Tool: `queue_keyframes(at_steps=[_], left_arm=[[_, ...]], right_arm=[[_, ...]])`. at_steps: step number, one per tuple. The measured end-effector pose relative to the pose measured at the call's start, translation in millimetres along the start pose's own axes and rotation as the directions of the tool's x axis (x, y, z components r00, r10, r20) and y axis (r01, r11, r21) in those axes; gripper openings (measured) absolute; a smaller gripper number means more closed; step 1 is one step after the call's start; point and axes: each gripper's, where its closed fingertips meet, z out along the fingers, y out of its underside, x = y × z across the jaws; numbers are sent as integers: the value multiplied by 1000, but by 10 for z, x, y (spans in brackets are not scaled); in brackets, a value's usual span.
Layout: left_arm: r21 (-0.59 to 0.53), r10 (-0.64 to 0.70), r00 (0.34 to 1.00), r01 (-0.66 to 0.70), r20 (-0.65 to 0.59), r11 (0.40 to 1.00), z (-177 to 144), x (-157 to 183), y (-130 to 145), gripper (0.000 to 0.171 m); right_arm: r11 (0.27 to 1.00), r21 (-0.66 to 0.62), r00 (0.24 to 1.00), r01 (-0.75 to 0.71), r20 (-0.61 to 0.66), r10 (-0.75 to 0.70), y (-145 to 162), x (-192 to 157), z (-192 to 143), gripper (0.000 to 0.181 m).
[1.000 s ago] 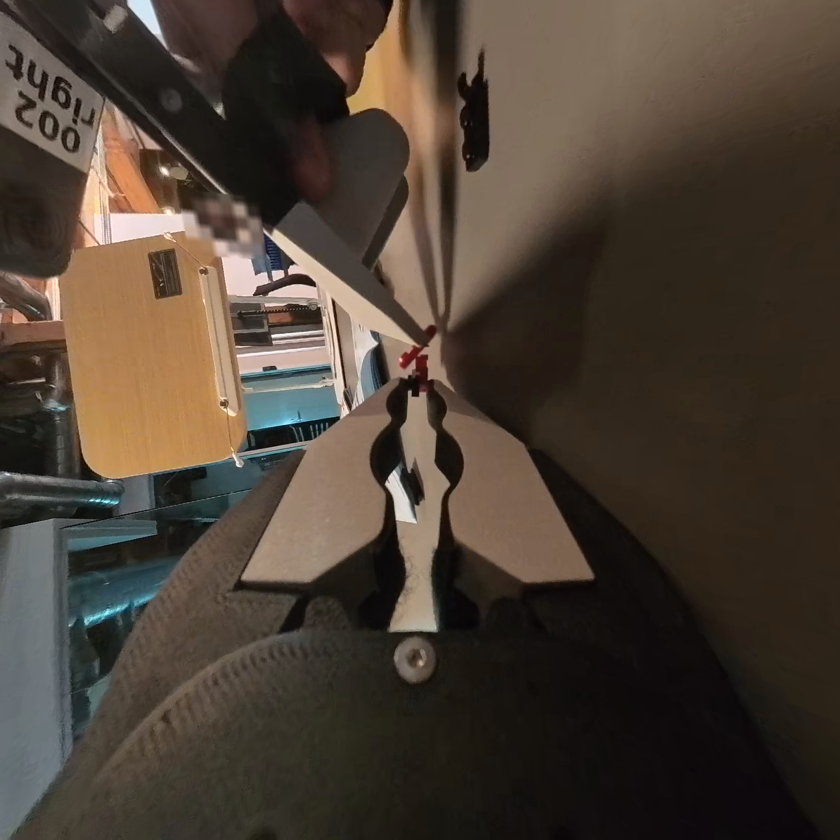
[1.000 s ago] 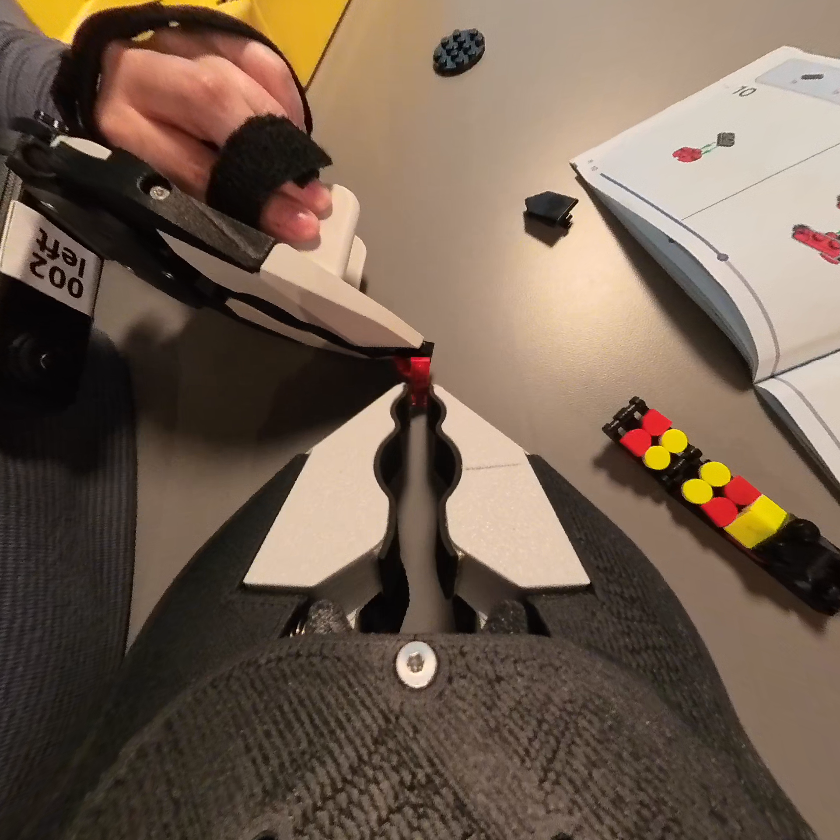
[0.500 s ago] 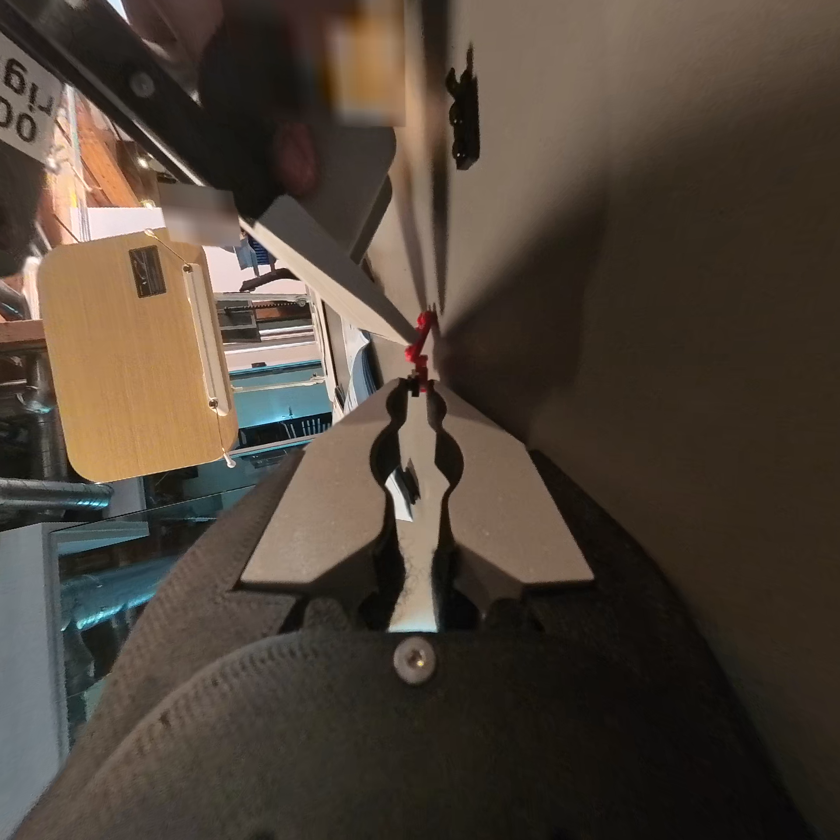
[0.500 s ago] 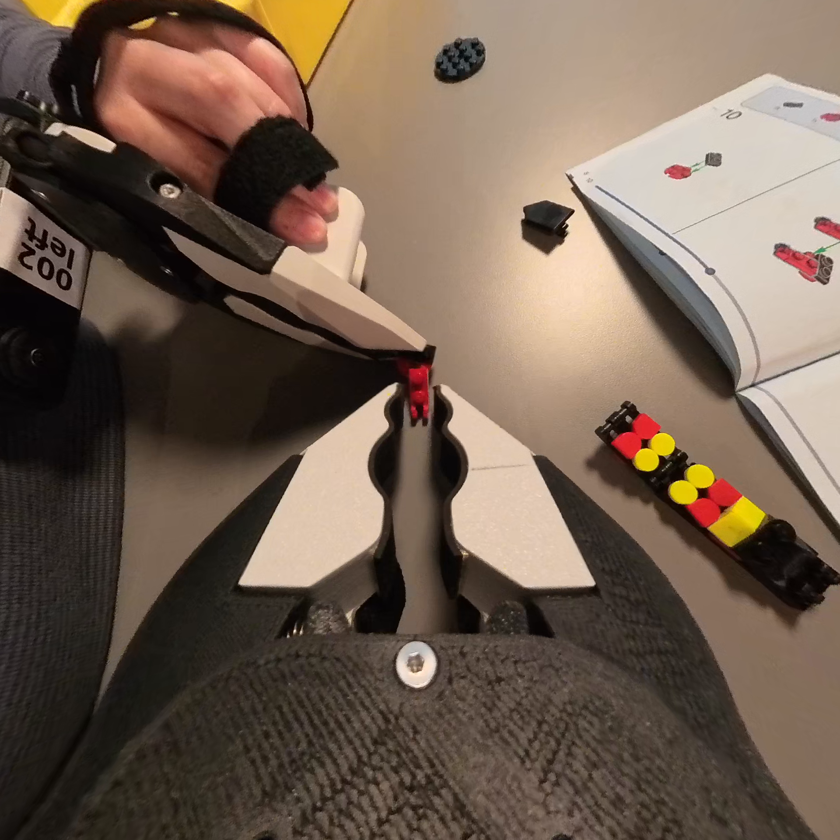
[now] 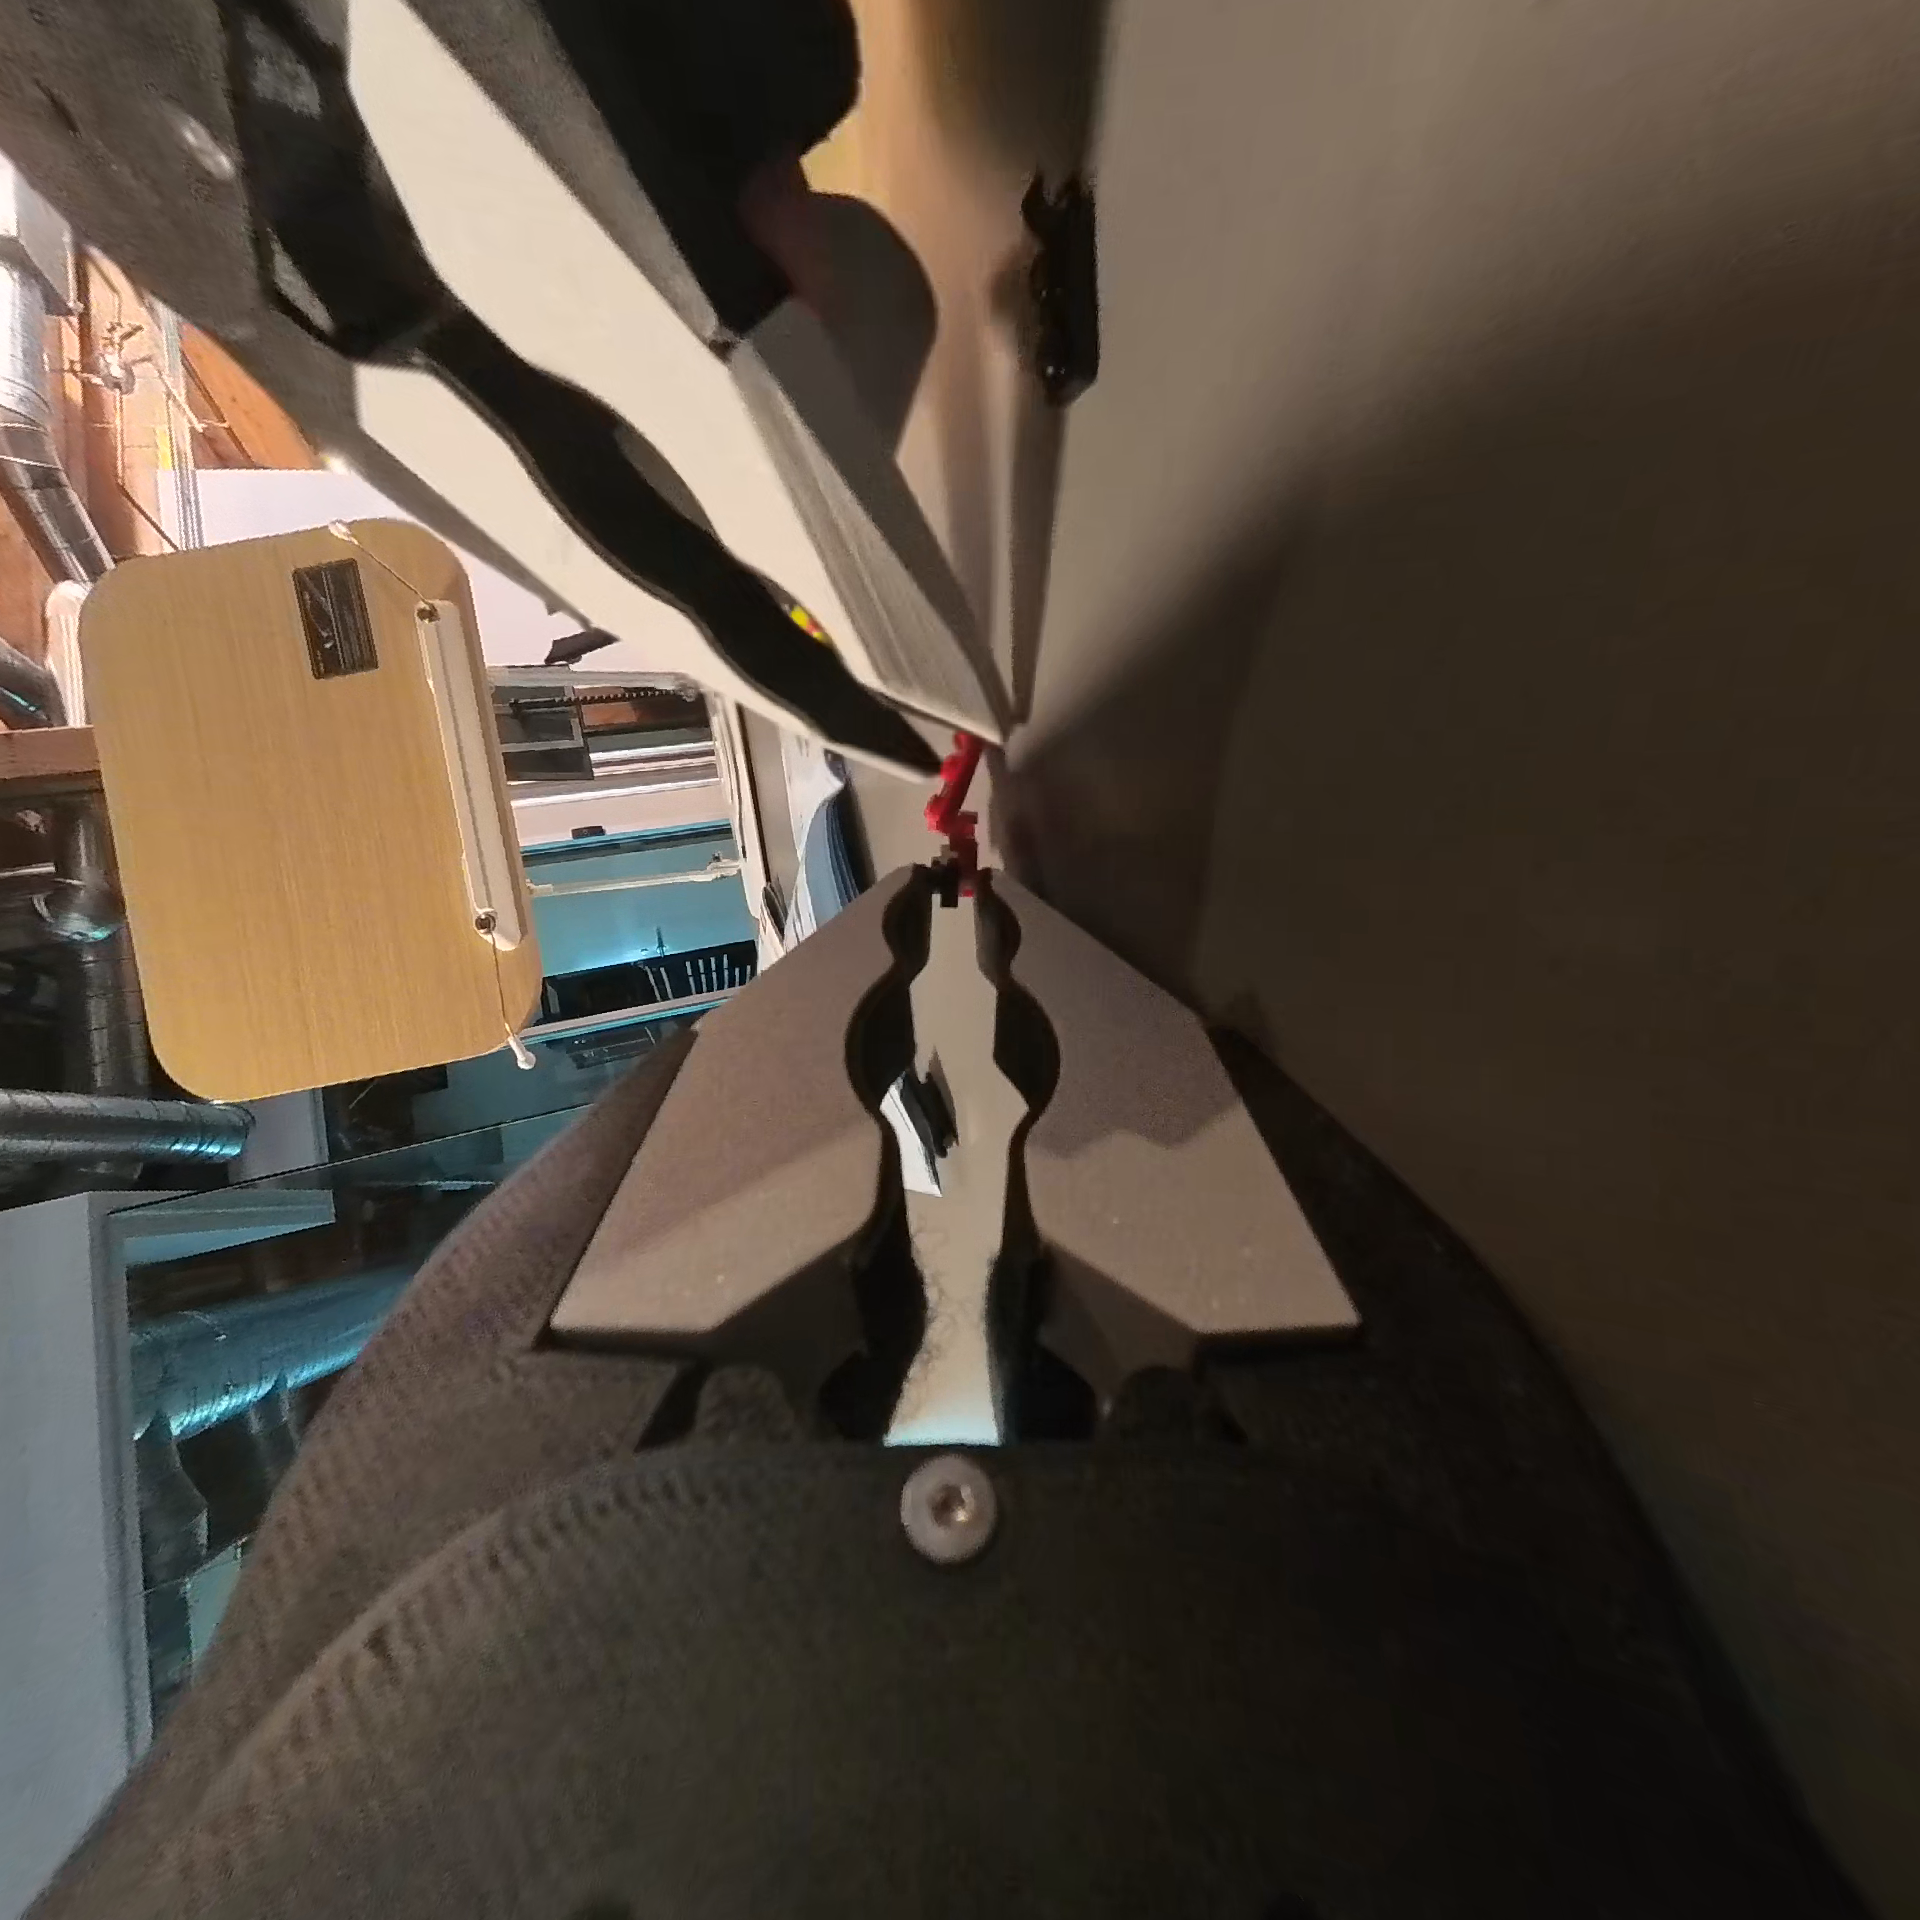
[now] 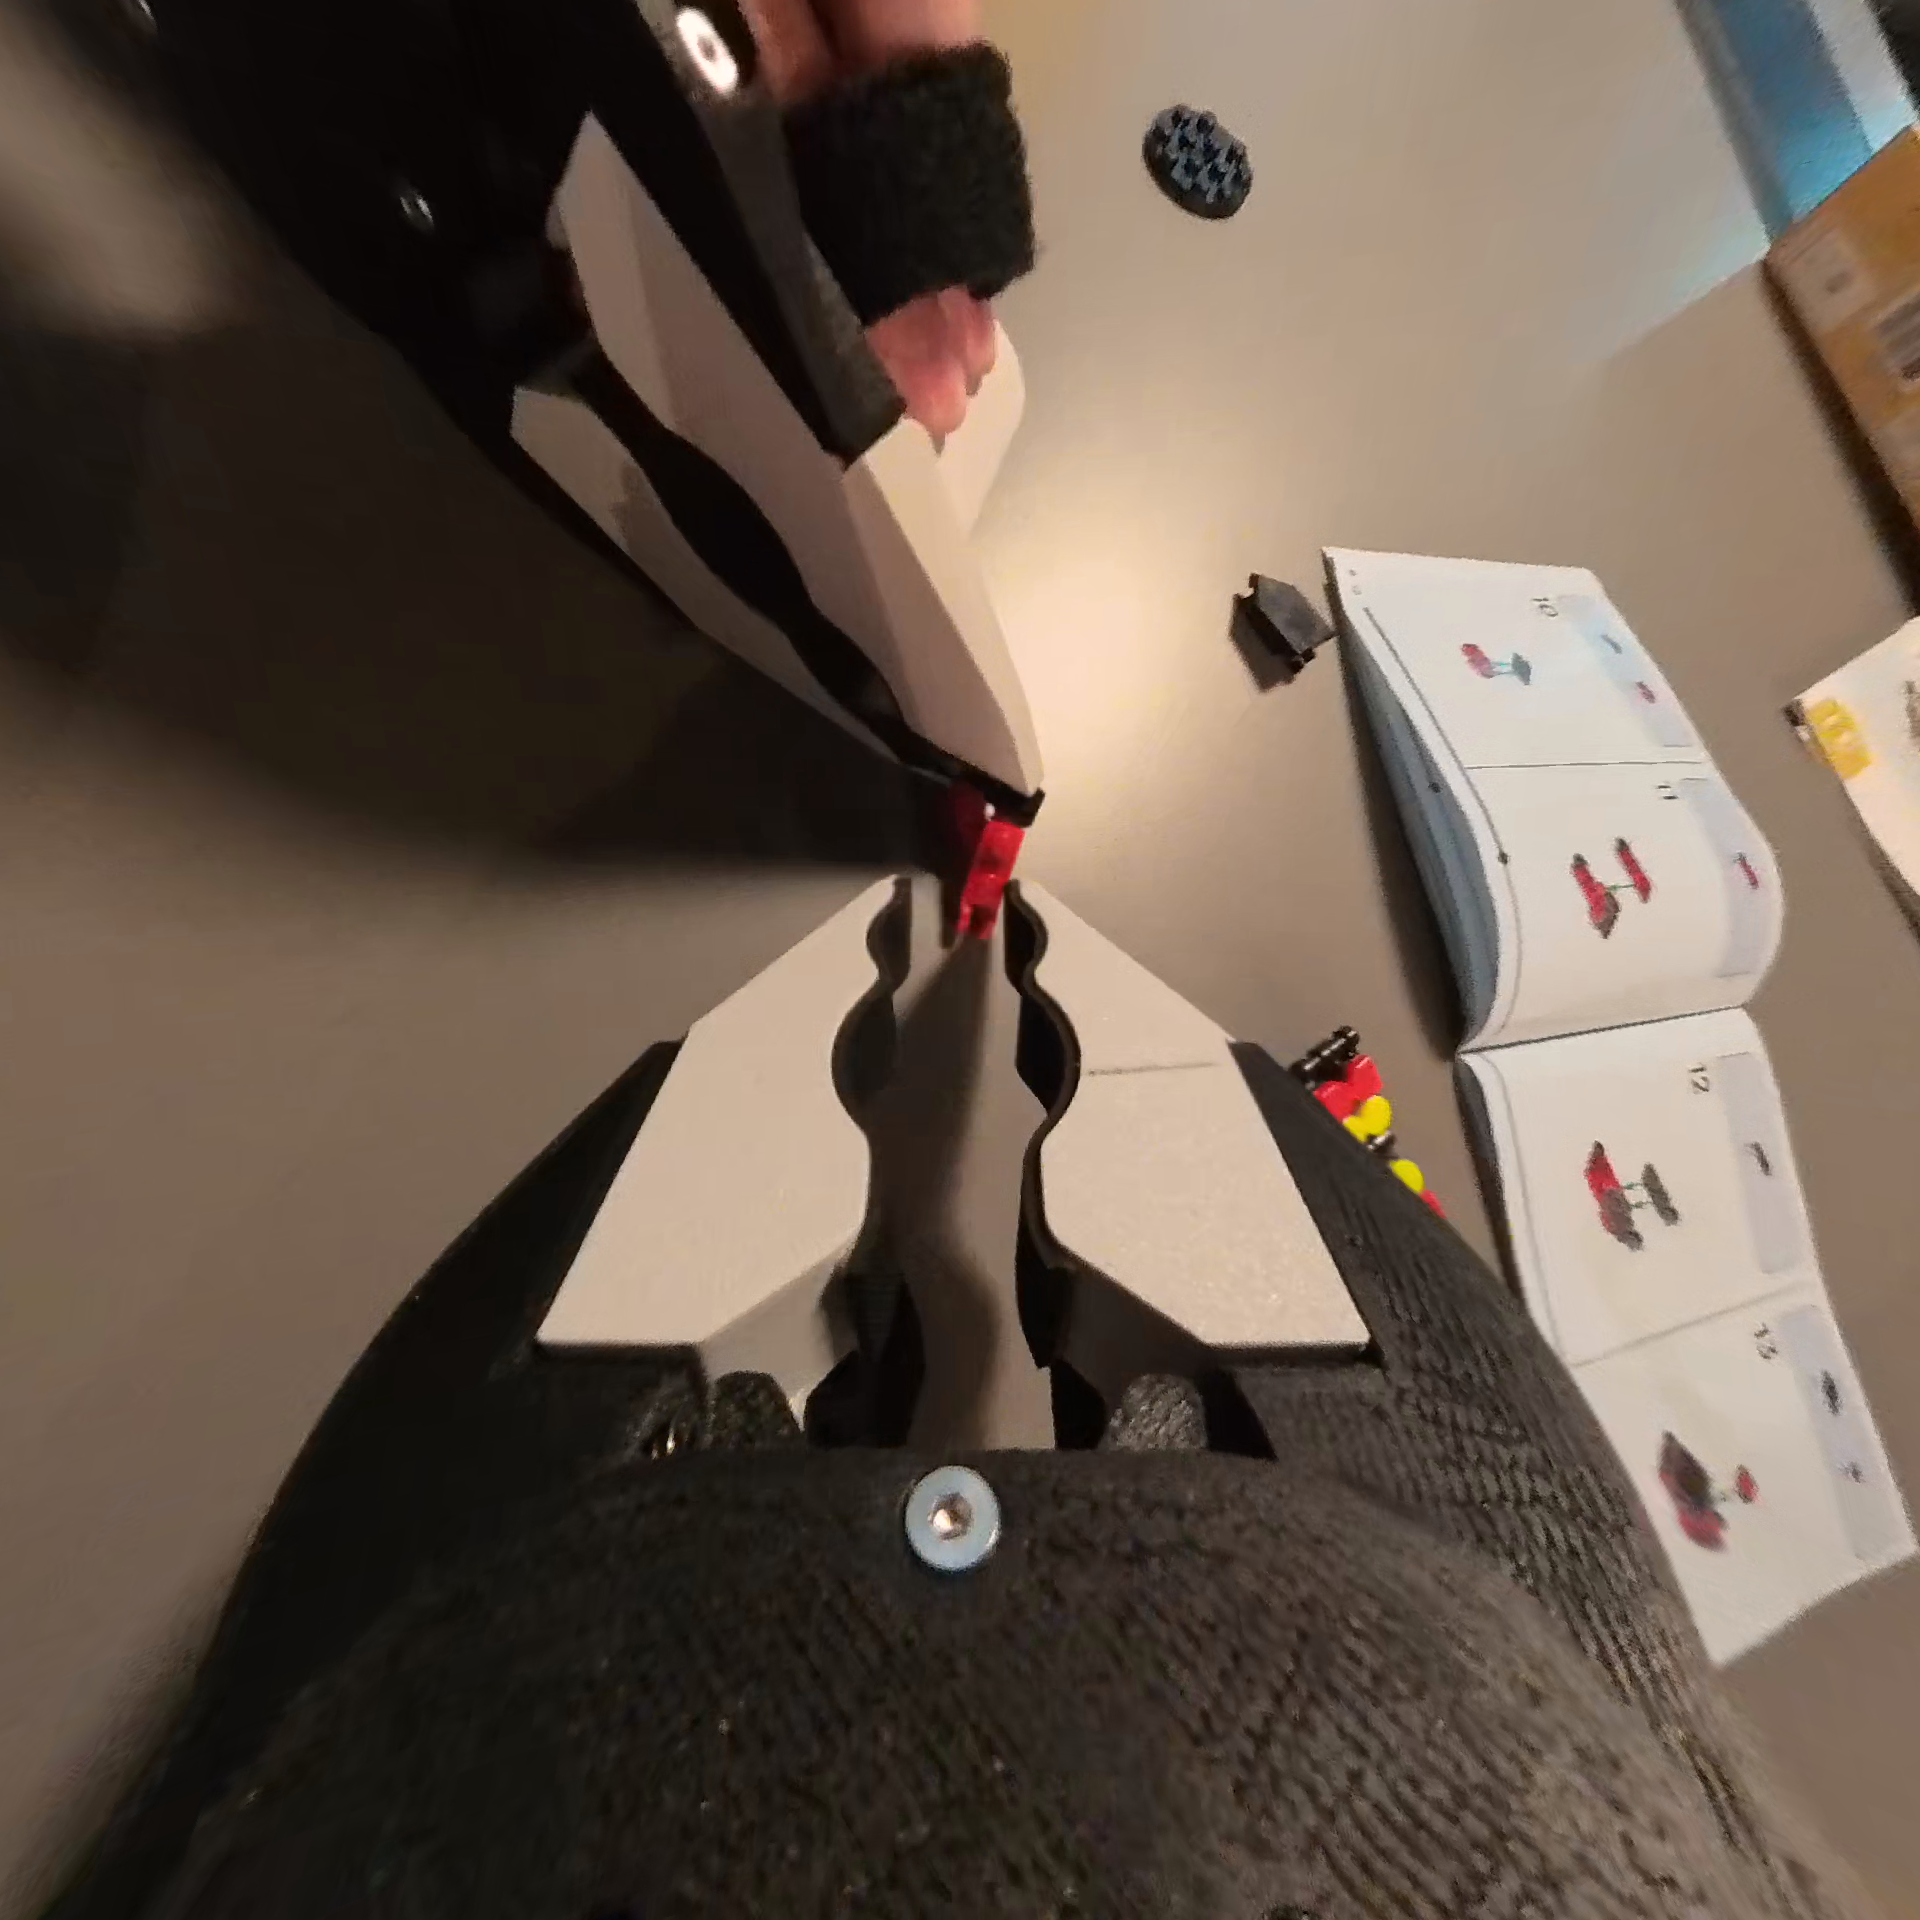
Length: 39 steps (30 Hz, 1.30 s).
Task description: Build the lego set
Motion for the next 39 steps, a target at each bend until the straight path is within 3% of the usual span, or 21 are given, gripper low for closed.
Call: queue_keyframes(at_steps=[6, 21, 28, 39], left_arm=[[1, 3, 1000, -3, 0, 1000, 1, 0, -10, 8], [1, -13, 1000, 13, -8, 1000, 10, 6, -15, 8], [34, -187, 979, 190, -78, 981, 18, 15, -19, 8], [103, -430, 873, 461, -230, 881, -7, 27, -92, 8]], right_arm=[[999, 49, 1000, -19, -6, 20, -75, 17, -18, 16], [998, 19, 997, 58, -54, -57, -43, 35, 48, 16], [994, 32, 991, 109, -76, -106, -47, 50, 56, 15], [982, 55, 981, 178, -86, -173, -65, 41, 71, 10]])
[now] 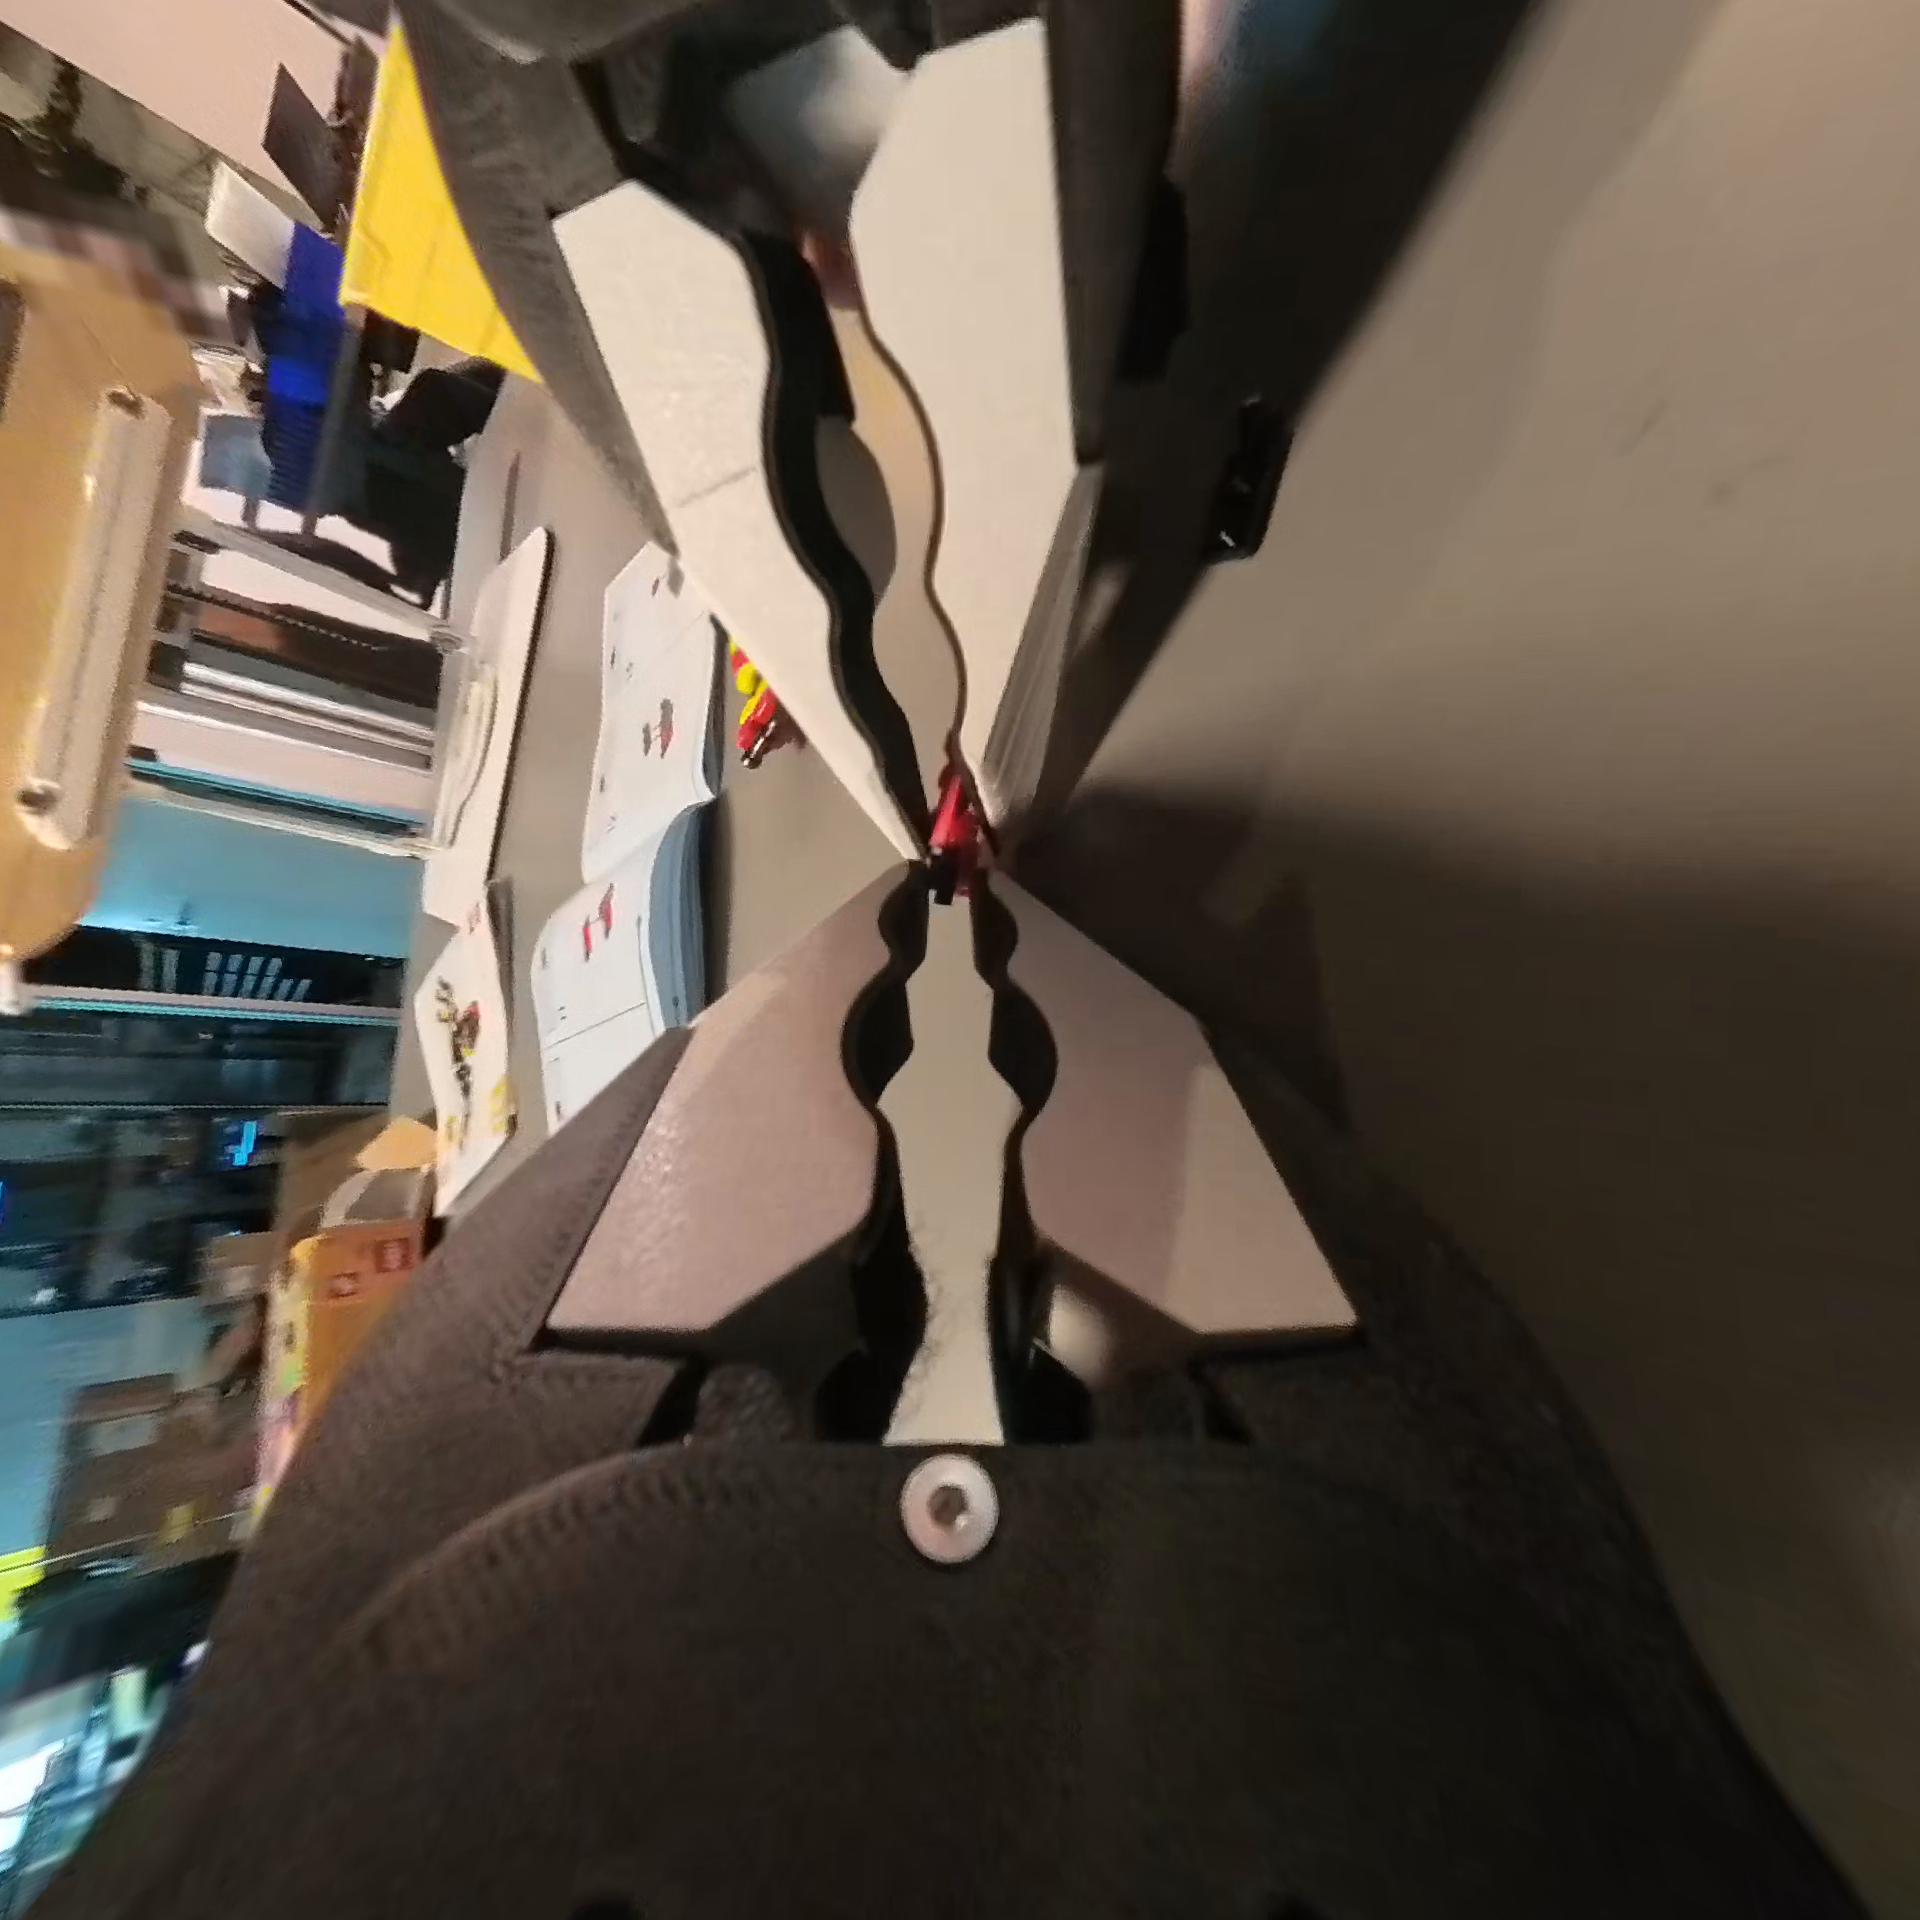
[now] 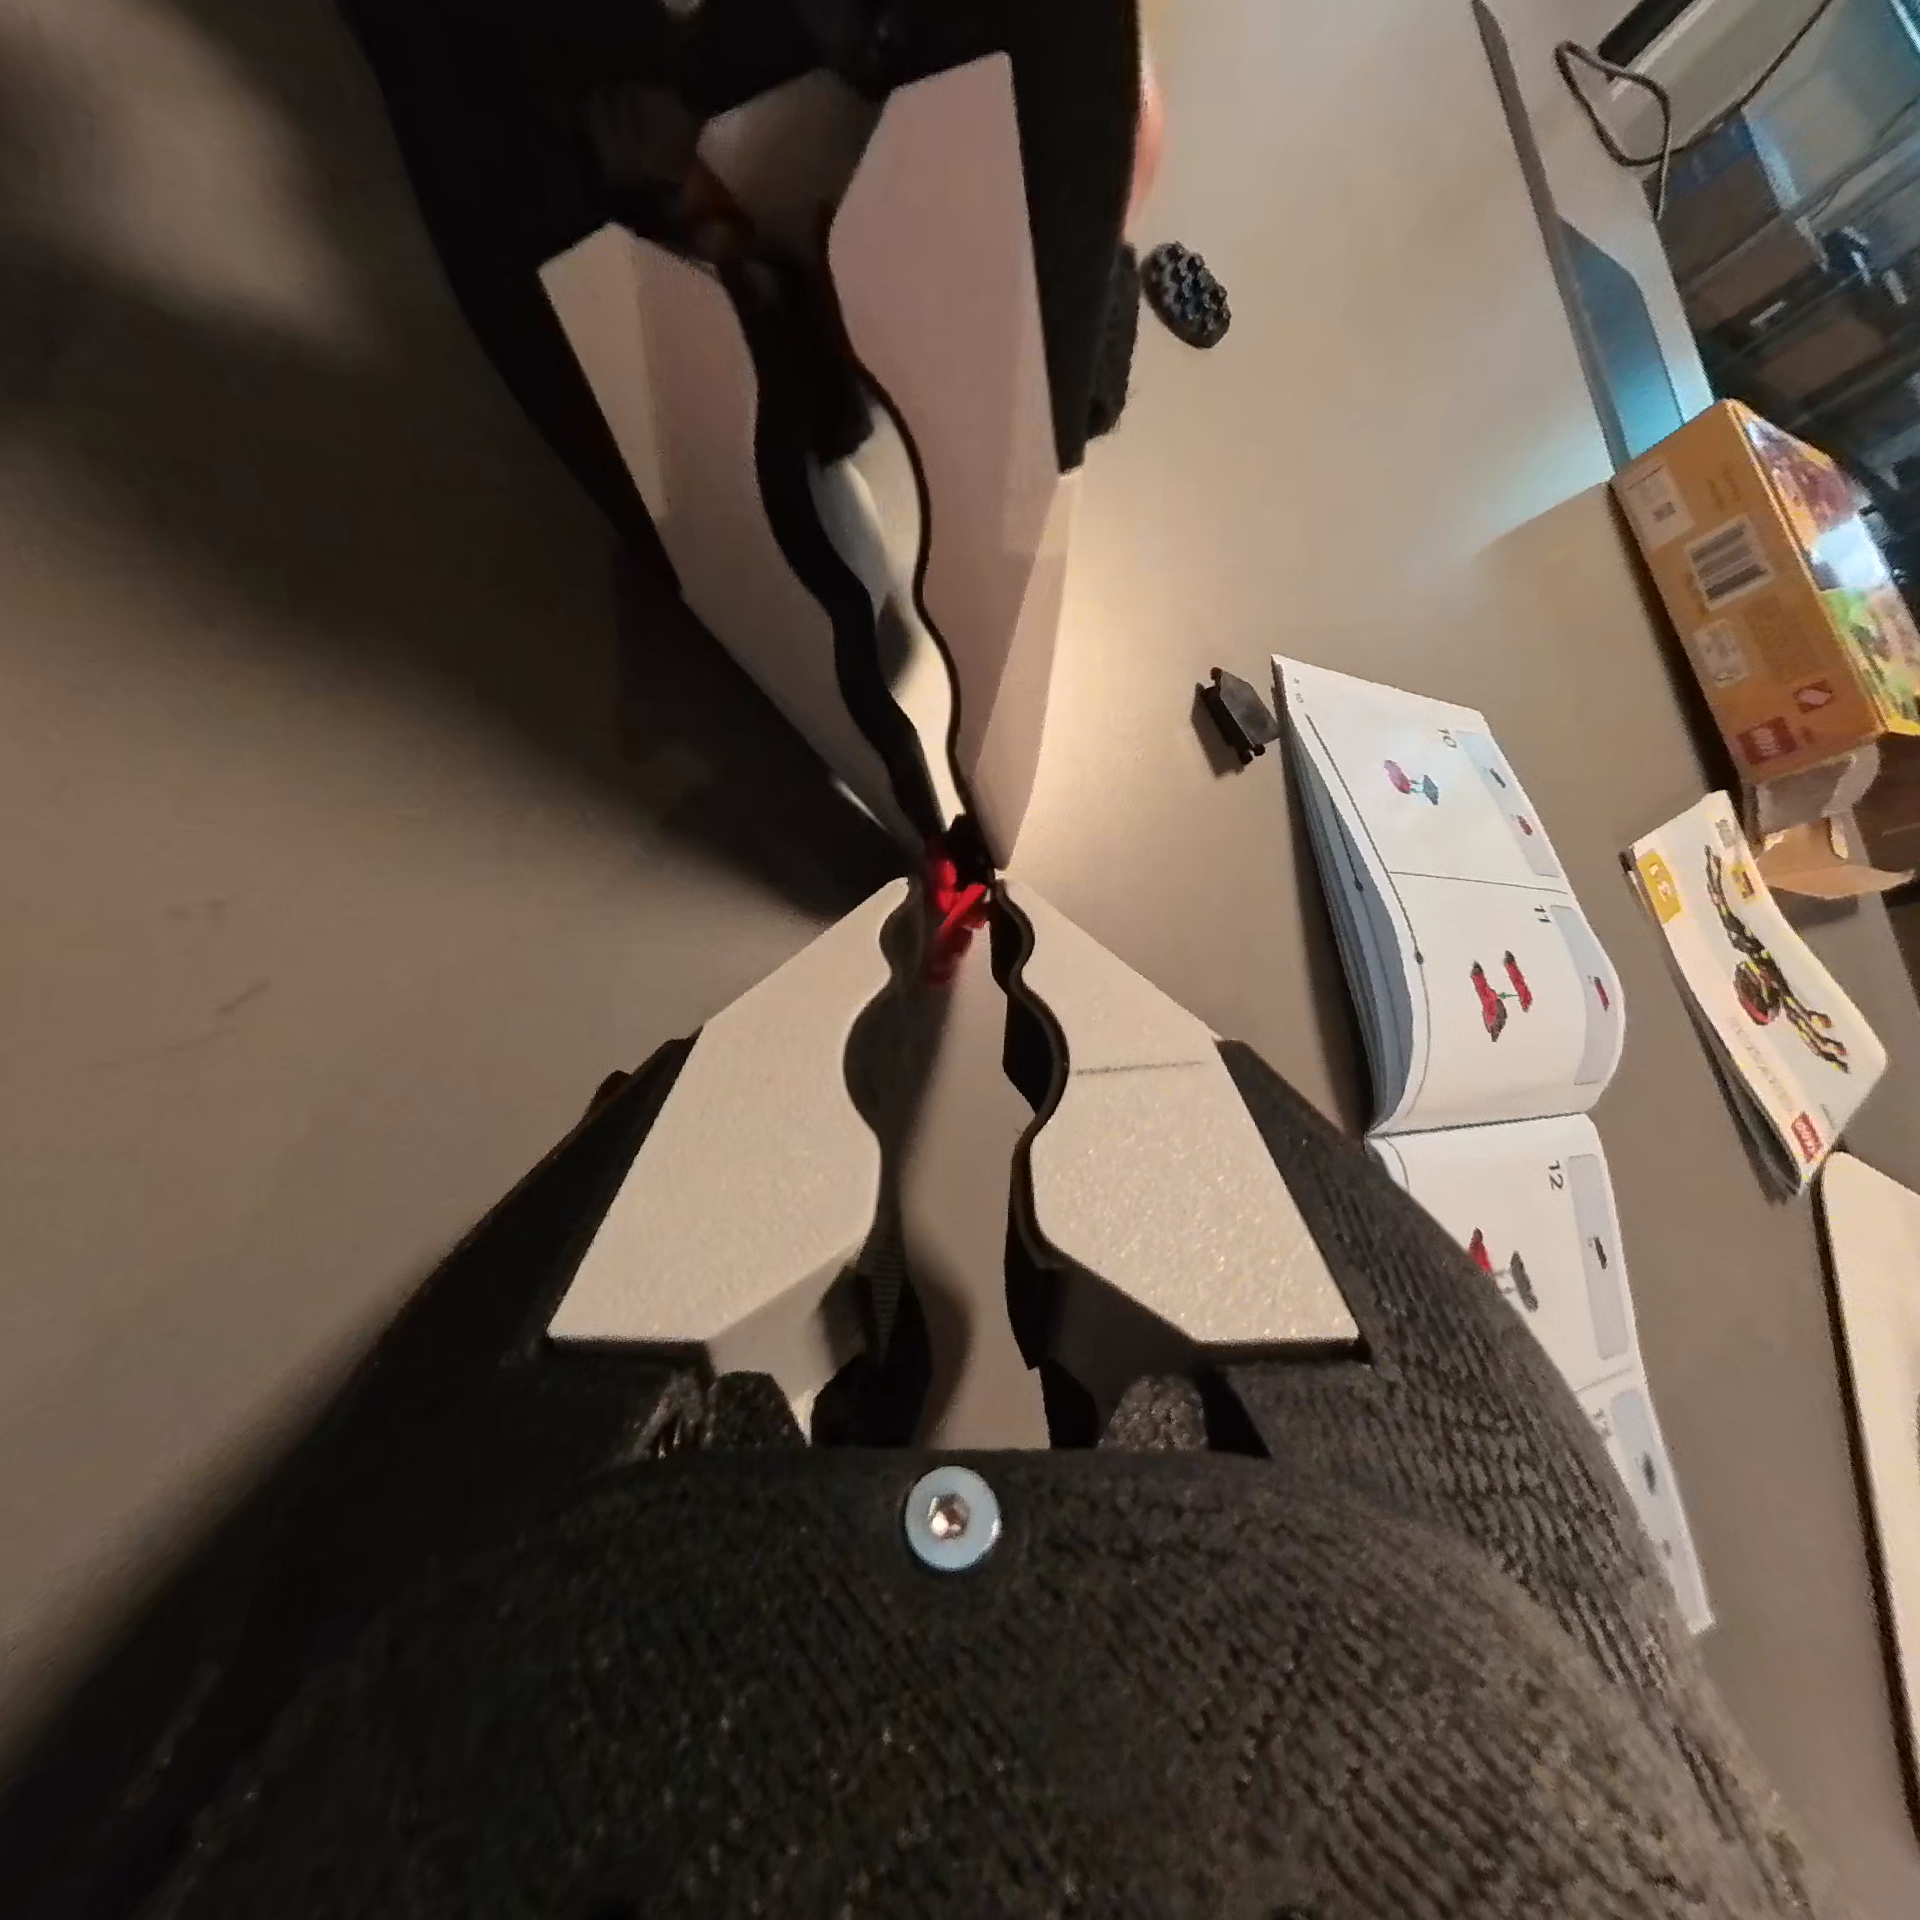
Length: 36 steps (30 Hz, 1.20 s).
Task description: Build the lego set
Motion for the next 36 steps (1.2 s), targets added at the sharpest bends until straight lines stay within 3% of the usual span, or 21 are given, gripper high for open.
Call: queue_keyframes(at_steps=[12, 22, 30, 36], left_arm=[[49, -210, 971, 217, -115, 975, -29, -6, -34, 8], [69, -203, 972, 211, -115, 975, -45, -2, -59, 8], [145, -307, 926, 342, -222, 928, -136, -36, -148, 8], [147, -333, 895, 388, -299, 910, -167, 16, -189, 7]], right_arm=[[995, -7, 994, 99, -45, -99, -26, 22, -32, 7], [994, 65, 996, 88, -26, -86, -63, 1, -57, 8], [982, 172, 997, 75, -17, -73, -190, 4, -146, 7], [979, 137, 989, 149, -7, -149, -194, -64, -164, 6]])
